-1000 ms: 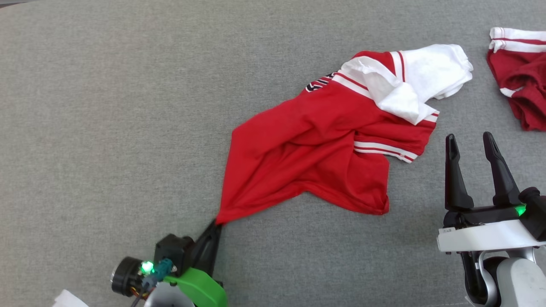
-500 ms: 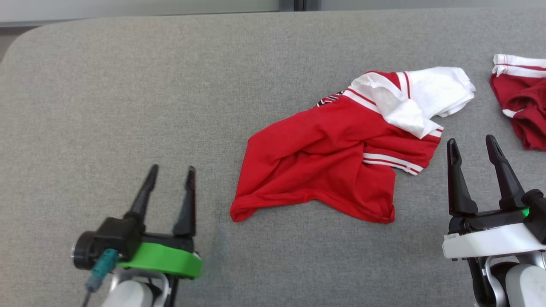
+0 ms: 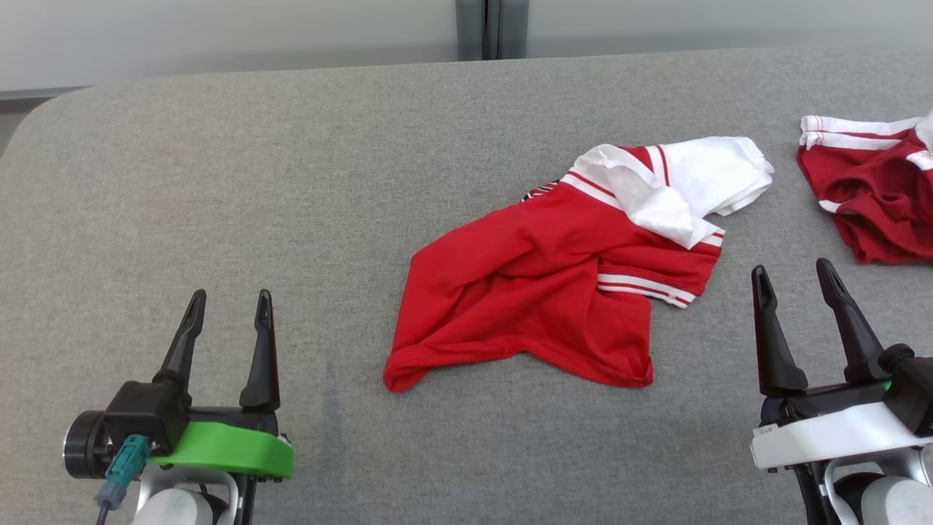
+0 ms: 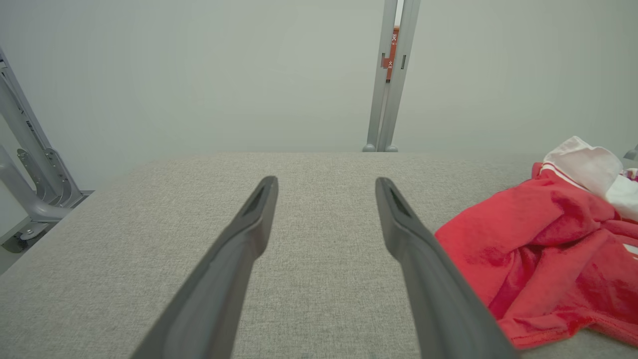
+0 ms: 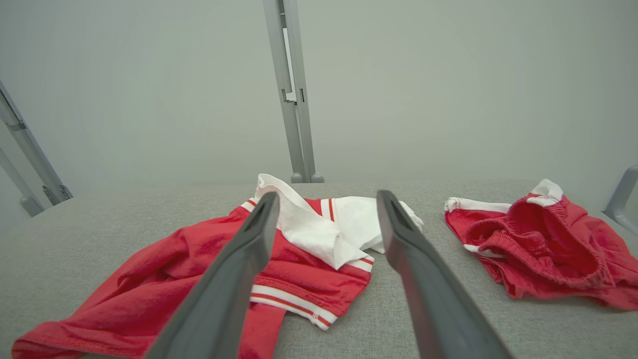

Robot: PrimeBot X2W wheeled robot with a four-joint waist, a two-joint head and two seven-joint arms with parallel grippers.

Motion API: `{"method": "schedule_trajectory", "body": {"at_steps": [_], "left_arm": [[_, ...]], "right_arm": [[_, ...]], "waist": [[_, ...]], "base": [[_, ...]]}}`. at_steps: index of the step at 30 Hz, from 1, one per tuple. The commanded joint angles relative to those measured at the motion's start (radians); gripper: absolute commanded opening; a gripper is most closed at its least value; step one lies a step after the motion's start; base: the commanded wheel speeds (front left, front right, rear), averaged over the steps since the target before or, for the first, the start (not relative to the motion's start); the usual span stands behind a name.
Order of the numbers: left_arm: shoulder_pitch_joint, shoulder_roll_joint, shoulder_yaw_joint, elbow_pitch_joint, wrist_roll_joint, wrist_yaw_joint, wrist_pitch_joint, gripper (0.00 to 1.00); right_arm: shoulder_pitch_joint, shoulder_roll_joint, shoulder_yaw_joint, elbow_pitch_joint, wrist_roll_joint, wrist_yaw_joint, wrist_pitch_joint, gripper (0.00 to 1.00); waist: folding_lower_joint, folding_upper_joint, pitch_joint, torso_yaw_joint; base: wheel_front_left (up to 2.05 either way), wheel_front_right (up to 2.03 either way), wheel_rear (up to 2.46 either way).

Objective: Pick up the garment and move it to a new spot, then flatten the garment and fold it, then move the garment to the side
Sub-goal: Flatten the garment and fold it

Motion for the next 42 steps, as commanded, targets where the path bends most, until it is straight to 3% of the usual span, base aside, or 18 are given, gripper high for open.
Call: {"method": "schedule_trajectory", "body": {"at_steps": [1,15,21,30,31,32,33,38,42], "left_arm": [[0.012,0.008,0.0,0.004,0.006,0.003,-0.002,1.0],[-0.057,0.012,-0.016,0.026,0.004,-0.03,0.015,1.0],[-0.197,-0.009,-0.109,0.09,0.012,-0.113,0.14,1.0],[-0.345,-0.101,-0.24,0.375,-0.037,-0.248,0.306,1.0],[-0.352,-0.107,-0.247,0.396,-0.045,-0.255,0.312,0.52],[-0.359,-0.113,-0.252,0.41,-0.051,-0.262,0.314,0.2],[-0.361,-0.116,-0.256,0.424,-0.057,-0.267,0.318,0.0],[-0.381,-0.115,-0.224,0.462,-0.054,-0.241,0.236,0.0],[-0.405,-0.076,-0.184,0.454,-0.029,-0.19,0.171,0.0]], "right_arm": [[0.014,0.0,-0.002,-0.003,0.003,0.0,0.001,1.0],[-0.001,0.005,0.0,0.001,0.008,0.0,-0.001,1.0],[-0.033,-0.008,0.015,0.001,0.015,0.0,0.005,1.0],[-0.071,-0.012,0.035,0.033,0.028,0.0,-0.018,1.0],[-0.074,-0.012,0.032,0.038,0.029,0.0,-0.021,1.0],[-0.076,-0.012,0.028,0.042,0.03,0.0,-0.024,1.0],[-0.077,-0.011,0.026,0.044,0.031,0.0,-0.027,1.0],[-0.082,-0.007,0.019,0.055,0.031,0.0,-0.036,1.0],[-0.082,-0.004,0.01,0.055,0.033,0.0,-0.038,1.0]], "waist": [[0.0,0.0,-0.003,-0.002],[0.0,0.0,0.017,0.002],[0.0,0.0,0.066,-0.005],[0.0,0.0,0.128,-0.052],[0.0,0.0,0.131,-0.055],[0.0,0.0,0.132,-0.057],[0.0,0.0,0.134,-0.058],[0.0,0.0,0.133,-0.056],[0.0,0.0,0.128,-0.04]], "base": [[0.0,0.0,0.0],[0.0,0.0,0.0],[0.0,0.0,0.0],[0.0,0.0,0.0],[0.0,0.0,0.0],[0.0,0.0,0.0],[0.0,0.0,0.0],[0.0,0.0,0.0],[0.0,0.0,0.0]]}}
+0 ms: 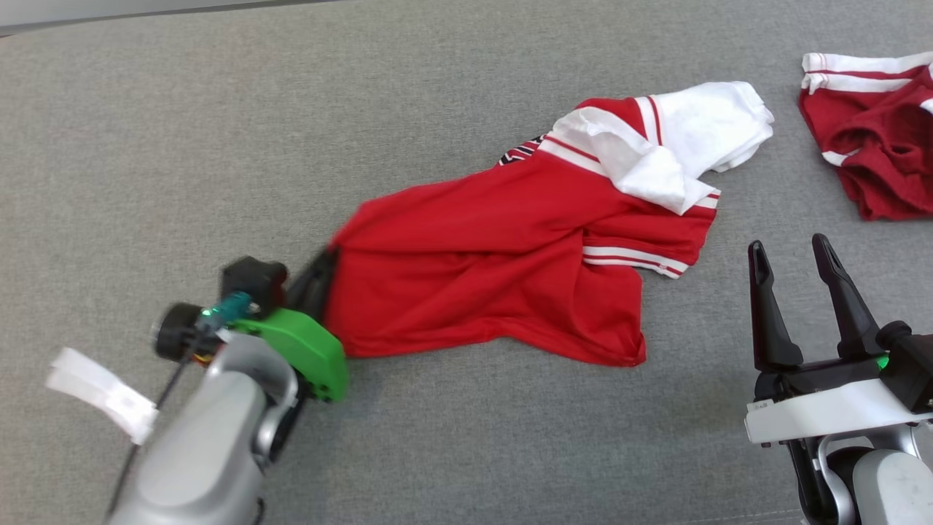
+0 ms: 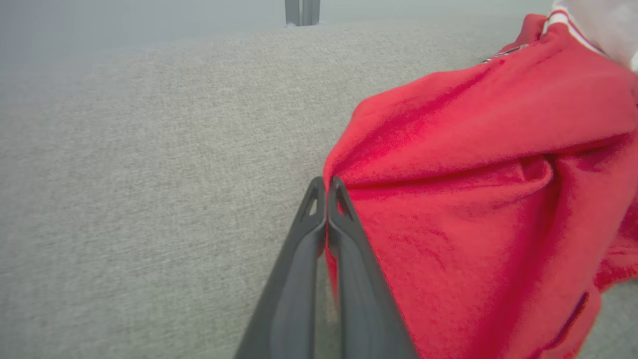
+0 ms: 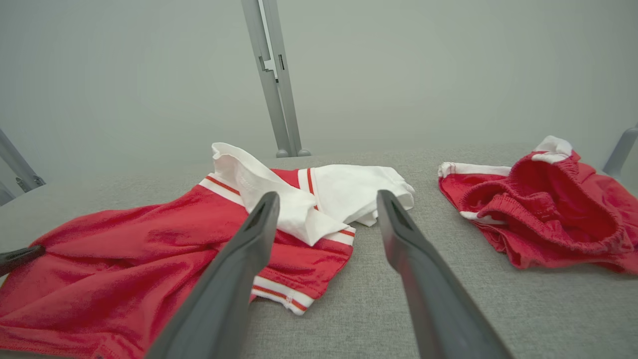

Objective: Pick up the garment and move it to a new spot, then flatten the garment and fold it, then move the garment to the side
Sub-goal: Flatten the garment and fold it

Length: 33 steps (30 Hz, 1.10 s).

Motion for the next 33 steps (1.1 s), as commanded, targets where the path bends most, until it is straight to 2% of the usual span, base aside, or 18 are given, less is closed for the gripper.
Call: {"method": "schedule_trajectory", "body": {"at_steps": [1,5,8,14,19,20,21,27,33], "left_arm": [[-0.032,0.035,0.022,-0.011,0.014,0.024,-0.02,0.0],[-0.066,0.103,0.036,-0.061,0.081,0.08,-0.057,0.0],[-0.052,0.123,-0.016,-0.099,0.136,0.084,-0.024,0.0],[0.039,0.081,-0.174,-0.148,0.203,0.05,0.065,0.0],[0.097,0.03,-0.222,-0.121,0.182,0.04,0.071,0.0],[0.1,0.021,-0.219,-0.119,0.177,0.048,0.052,0.16],[0.104,0.013,-0.212,-0.12,0.171,0.054,0.031,1.0],[0.142,-0.007,-0.153,-0.189,0.135,0.096,-0.107,1.0],[0.198,0.029,-0.063,-0.33,0.108,0.165,-0.16,1.0]], "right_arm": [[-0.012,0.001,-0.003,0.002,0.009,0.0,-0.004,1.0],[-0.01,0.001,-0.004,0.006,0.009,0.0,-0.001,1.0],[-0.013,0.0,-0.001,0.011,0.011,0.0,0.002,1.0],[-0.019,0.001,0.002,0.017,0.013,0.0,0.005,1.0],[-0.019,0.006,-0.002,0.016,0.011,0.0,0.007,1.0],[-0.02,0.007,-0.003,0.015,0.009,0.0,0.007,1.0],[-0.02,0.008,-0.003,0.015,0.008,0.0,0.006,1.0],[-0.007,0.003,-0.016,-0.001,-0.002,0.0,0.013,1.0],[0.01,0.006,-0.024,-0.026,-0.017,0.0,0.03,1.0]], "waist": [[0.0,0.0,-0.004,0.014],[0.0,0.0,-0.01,0.033],[0.0,0.0,-0.012,0.039],[0.0,0.0,-0.009,0.04],[0.0,0.0,-0.002,0.043],[0.0,0.0,-0.002,0.043],[0.0,0.0,-0.003,0.043],[0.0,0.0,-0.022,0.05],[0.0,0.0,-0.052,0.059]], "base": [[0.0,0.0,0.0],[0.0,0.0,0.0],[0.0,0.0,0.0],[0.0,0.0,0.0],[0.0,0.0,0.0],[0.0,0.0,0.0],[0.0,0.0,0.0],[0.0,0.0,0.0],[0.0,0.0,0.0]]}}
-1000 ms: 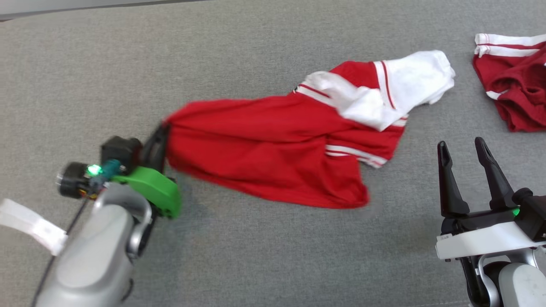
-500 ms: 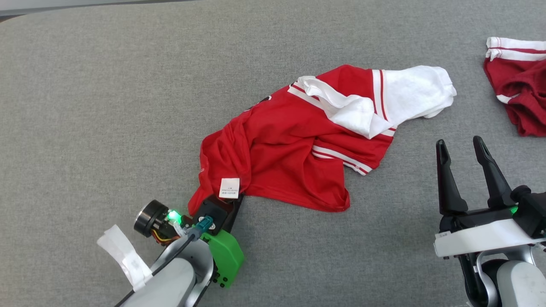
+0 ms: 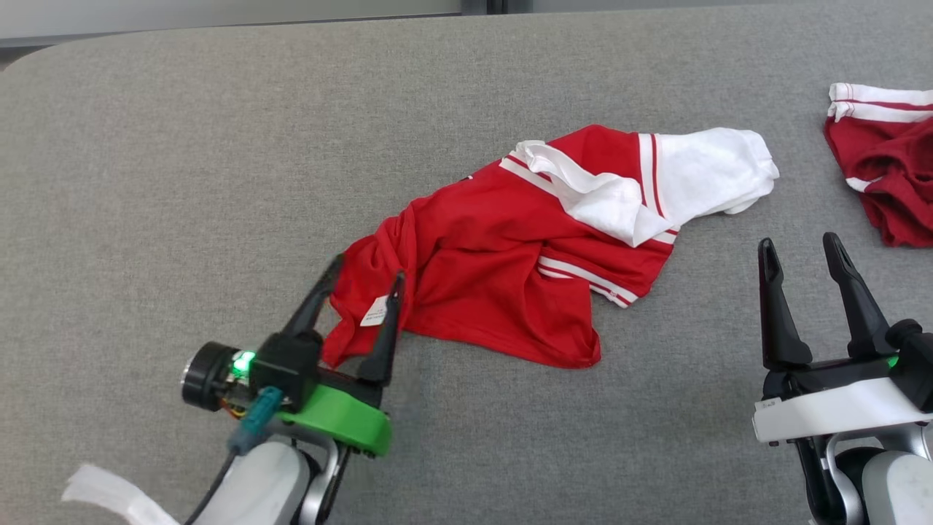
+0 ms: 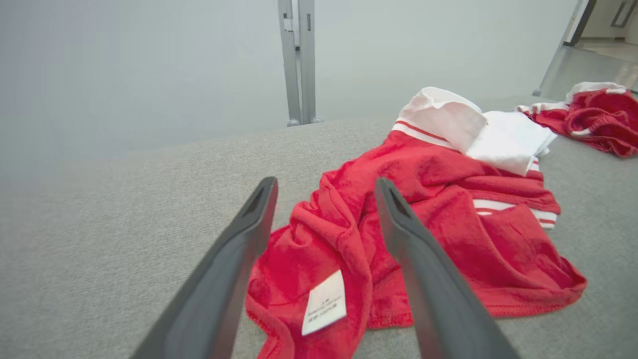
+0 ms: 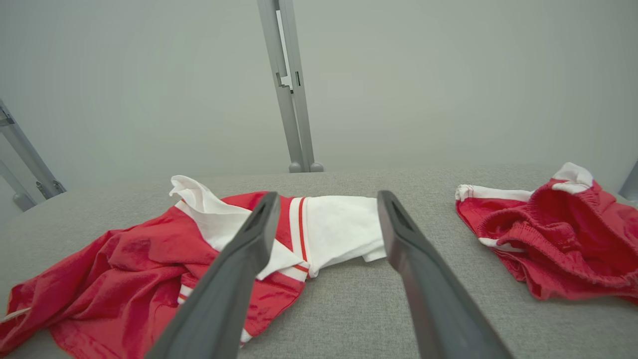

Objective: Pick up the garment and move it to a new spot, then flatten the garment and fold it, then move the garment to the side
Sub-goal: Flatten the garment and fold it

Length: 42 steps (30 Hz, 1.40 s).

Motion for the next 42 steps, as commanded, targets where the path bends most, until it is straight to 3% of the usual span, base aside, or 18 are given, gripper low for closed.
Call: {"method": "schedule_trajectory", "body": {"at_steps": [1,5,13,29,33,38,42], "left_arm": [[0.03,0.012,0.036,-0.03,-0.026,0.022,-0.01,1.0],[0.076,0.049,0.126,-0.081,-0.047,0.066,-0.019,1.0],[0.154,0.087,0.238,-0.113,-0.089,0.078,-0.024,1.0],[0.19,0.086,0.26,-0.139,-0.062,0.064,-0.022,1.0],[0.123,0.081,0.225,-0.116,-0.073,0.033,0.033,1.0],[0.03,0.067,0.144,-0.032,-0.109,-0.038,0.238,1.0],[-0.032,0.055,0.115,0.044,-0.144,-0.077,0.34,1.0]], "right_arm": [[0.01,0.0,-0.003,-0.008,-0.006,0.0,0.007,1.0],[0.028,0.002,0.0,-0.016,-0.009,0.0,0.016,1.0],[0.049,0.002,0.013,-0.022,-0.011,0.0,0.027,1.0],[0.058,0.003,0.012,-0.027,-0.007,0.0,0.035,1.0],[0.046,-0.001,0.015,-0.028,-0.006,0.0,0.036,1.0],[0.028,-0.006,0.027,-0.019,-0.002,0.0,0.036,1.0],[0.017,-0.005,0.037,-0.004,0.004,0.0,0.026,1.0]], "waist": [[0.0,0.0,-0.015,0.006],[0.0,0.0,-0.034,0.01],[0.0,0.0,-0.063,0.007],[0.0,0.0,-0.068,0.007],[0.0,0.0,-0.053,0.01],[0.0,0.0,-0.023,0.005],[0.0,0.0,-0.005,-0.009]], "base": [[0.0,0.0,0.0],[0.0,0.0,0.0],[0.0,0.0,0.0],[0.0,0.0,0.0],[0.0,0.0,0.0],[0.0,0.0,0.0],[0.0,0.0,0.0]]}}
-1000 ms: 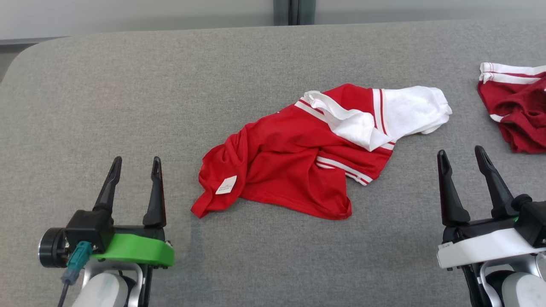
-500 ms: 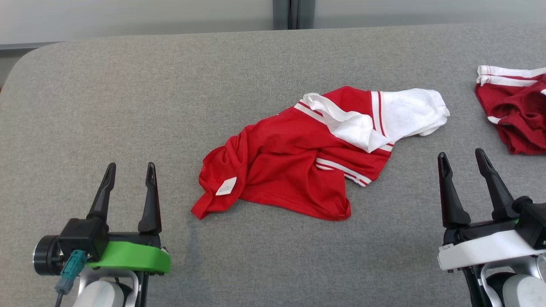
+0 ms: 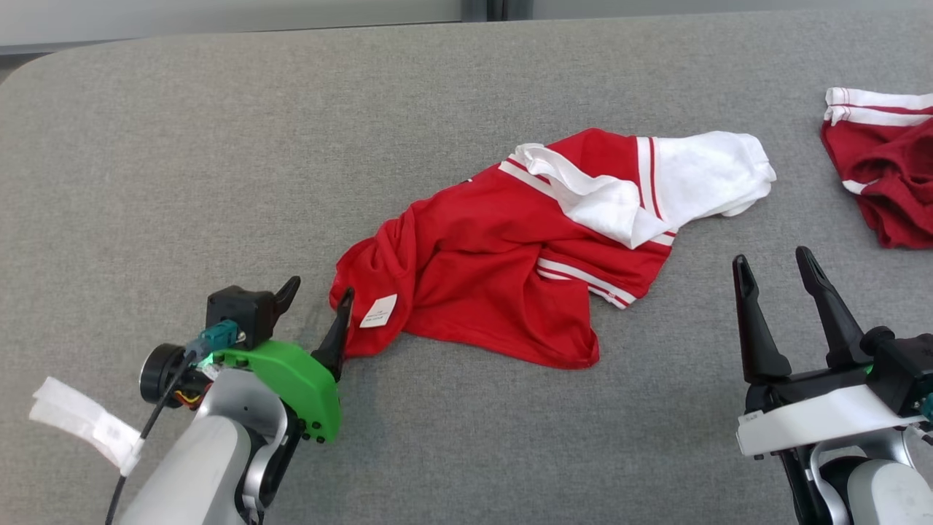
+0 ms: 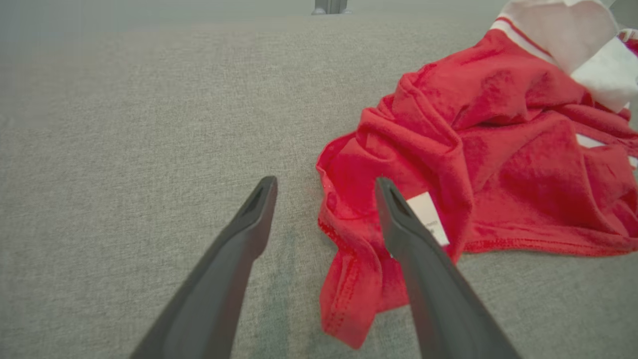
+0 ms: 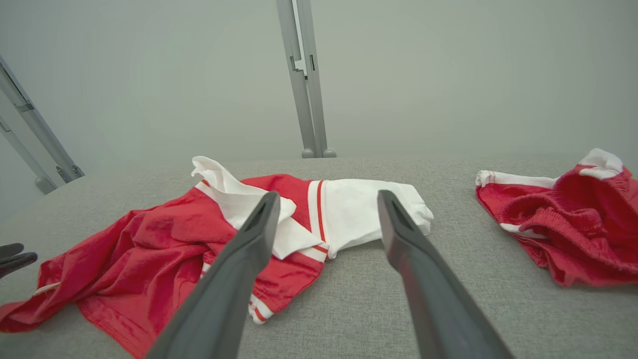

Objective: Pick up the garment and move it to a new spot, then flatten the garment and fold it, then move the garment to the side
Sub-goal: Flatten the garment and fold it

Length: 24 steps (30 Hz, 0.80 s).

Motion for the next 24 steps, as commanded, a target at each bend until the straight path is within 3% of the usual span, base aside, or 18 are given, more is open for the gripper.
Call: {"method": "schedule_trajectory", "body": {"at_steps": [1,4,5,6,7,15,24], "left_arm": [[-0.019,0.0,-0.003,0.023,-0.012,-0.008,0.02,1.0],[-0.046,-0.002,-0.006,0.076,-0.031,-0.026,0.055,1.0],[-0.049,-0.001,-0.008,0.09,-0.037,-0.032,0.068,0.64],[-0.055,0.0,-0.007,0.102,-0.044,-0.036,0.07,0.16],[-0.061,-0.001,-0.003,0.109,-0.05,-0.041,0.069,0.0],[-0.094,-0.002,0.003,0.131,-0.046,-0.045,0.035,0.0],[-0.135,-0.028,-0.019,0.114,-0.022,-0.044,-0.002,0.0]], "right_arm": [[-0.009,-0.003,0.003,0.006,0.005,0.0,-0.007,1.0],[-0.014,-0.003,0.001,0.019,0.01,0.0,-0.008,1.0],[-0.015,-0.004,0.001,0.022,0.011,0.0,-0.008,1.0],[-0.017,-0.006,-0.001,0.026,0.012,0.0,-0.01,1.0],[-0.018,-0.008,-0.004,0.03,0.011,0.0,-0.01,1.0],[-0.067,-0.056,0.023,0.095,0.035,0.0,-0.01,1.0],[-0.216,-0.137,0.138,0.201,0.091,0.0,-0.004,1.0]], "waist": [[0.0,-0.0001,0.013,-0.015],[0.0,-0.0001,0.025,-0.026],[0.0,-0.0001,0.028,-0.029],[0.0,-0.0001,0.033,-0.032],[0.0,-0.0001,0.036,-0.033],[0.0,-0.0001,0.073,-0.015],[0.0,-0.0001,0.14,0.061]], "base": [[0.0,0.0,0.0],[0.0,0.0,0.0],[0.0,0.0,0.0],[0.0,0.0,0.0],[0.0,0.0,0.0],[0.0,0.0,0.0],[0.0,0.0,0.0]]}}
